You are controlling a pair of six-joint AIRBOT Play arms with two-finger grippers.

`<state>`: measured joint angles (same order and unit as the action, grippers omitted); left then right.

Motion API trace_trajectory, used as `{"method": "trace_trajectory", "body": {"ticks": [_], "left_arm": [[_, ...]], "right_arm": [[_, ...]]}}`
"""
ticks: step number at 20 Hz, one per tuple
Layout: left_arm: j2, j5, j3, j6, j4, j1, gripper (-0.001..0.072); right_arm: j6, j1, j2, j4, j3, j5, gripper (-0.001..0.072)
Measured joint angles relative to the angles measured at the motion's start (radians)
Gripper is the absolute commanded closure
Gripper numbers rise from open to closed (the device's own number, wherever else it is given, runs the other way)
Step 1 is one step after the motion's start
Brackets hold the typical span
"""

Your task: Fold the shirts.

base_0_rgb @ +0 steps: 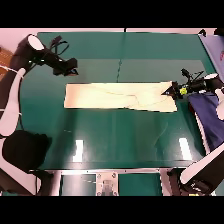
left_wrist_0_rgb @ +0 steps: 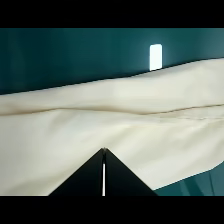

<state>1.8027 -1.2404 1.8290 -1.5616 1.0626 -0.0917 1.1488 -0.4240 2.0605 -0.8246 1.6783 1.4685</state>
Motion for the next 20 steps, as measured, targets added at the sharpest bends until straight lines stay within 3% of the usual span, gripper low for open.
{"method": "trace_trajectory", "body": {"ticks": [5,12,20], "left_arm": [[0.048,0.141,0.000,0.029,-0.013,-0.183,0.0688],[0.214,0.373,0.000,0.048,-0.045,-0.474,0.0688],[0.304,0.452,0.012,0.051,-0.152,-0.565,0.0688]], "right_arm": [[0.052,0.017,-0.059,0.002,0.101,0.095,0.0699],[0.159,0.106,-0.282,0.012,0.191,0.204,0.0699],[0.205,0.234,-0.391,0.011,0.215,0.230,0.0699]]}}
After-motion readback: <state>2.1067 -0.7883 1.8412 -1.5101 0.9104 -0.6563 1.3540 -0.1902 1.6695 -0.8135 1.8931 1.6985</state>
